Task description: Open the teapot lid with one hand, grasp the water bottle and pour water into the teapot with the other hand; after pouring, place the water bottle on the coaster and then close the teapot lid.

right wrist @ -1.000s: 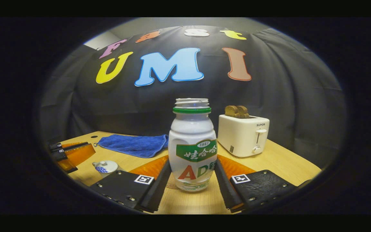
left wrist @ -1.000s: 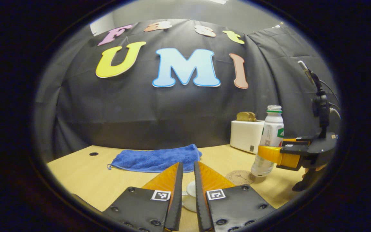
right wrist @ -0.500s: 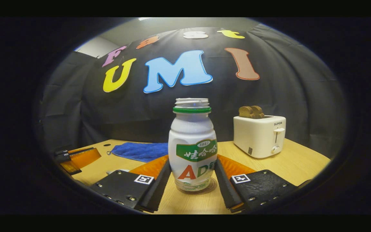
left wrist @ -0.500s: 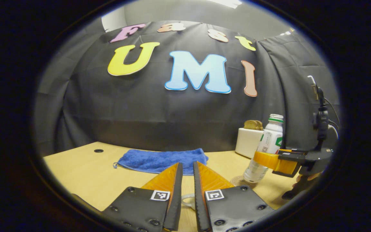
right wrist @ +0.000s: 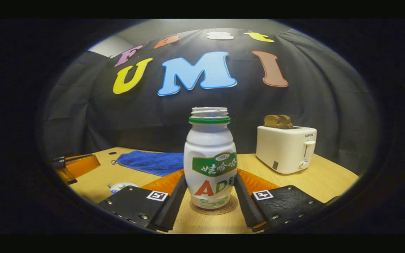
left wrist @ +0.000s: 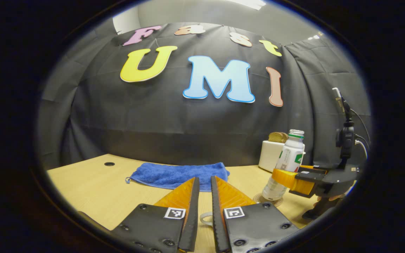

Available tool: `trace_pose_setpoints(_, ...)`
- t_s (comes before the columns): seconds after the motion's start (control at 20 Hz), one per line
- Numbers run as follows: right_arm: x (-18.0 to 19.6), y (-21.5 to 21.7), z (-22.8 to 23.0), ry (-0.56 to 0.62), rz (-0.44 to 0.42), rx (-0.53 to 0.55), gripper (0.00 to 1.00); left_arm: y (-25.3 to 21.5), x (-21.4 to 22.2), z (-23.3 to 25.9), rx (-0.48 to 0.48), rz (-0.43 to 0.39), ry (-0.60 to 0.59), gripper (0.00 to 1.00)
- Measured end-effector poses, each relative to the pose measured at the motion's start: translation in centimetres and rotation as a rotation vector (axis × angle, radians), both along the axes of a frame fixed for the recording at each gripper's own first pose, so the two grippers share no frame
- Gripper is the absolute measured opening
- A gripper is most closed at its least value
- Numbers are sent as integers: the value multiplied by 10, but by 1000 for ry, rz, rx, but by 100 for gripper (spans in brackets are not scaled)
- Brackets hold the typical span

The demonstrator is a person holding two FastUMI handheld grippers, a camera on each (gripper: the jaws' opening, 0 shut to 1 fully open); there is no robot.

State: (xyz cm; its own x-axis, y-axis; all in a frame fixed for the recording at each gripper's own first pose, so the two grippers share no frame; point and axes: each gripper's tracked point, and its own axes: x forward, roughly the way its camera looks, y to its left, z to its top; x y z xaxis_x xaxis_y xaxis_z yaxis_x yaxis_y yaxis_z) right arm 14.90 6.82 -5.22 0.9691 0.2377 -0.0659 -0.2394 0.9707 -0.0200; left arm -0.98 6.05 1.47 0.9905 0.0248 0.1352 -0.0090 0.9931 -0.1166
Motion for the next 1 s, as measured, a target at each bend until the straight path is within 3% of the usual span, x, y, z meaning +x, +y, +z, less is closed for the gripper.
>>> trace_pose_setpoints(0.05,2,2,-1,5,0,-4,73,0,-1,1,-3,-1,1,26)
trace_pose_setpoints(0.15,5,4,-5,20,-1,-10,73,0,-1,-1,-8,-4,3,30)
trace_pose_setpoints(0.8,10,5,-14,46,-9,-28,75,2,-1,1,-29,-8,2,30)
trace_pose_setpoints(0.85,9,6,-14,46,-5,-31,65,1,-1,1,-30,-10,2,30)
trace_pose_setpoints(0.9,8,5,-13,43,-6,-31,96,0,-1,0,-29,-10,2,30)
trace_pose_setpoints(1.0,6,6,-9,33,-1,-28,99,2,-2,0,-26,-7,4,30)
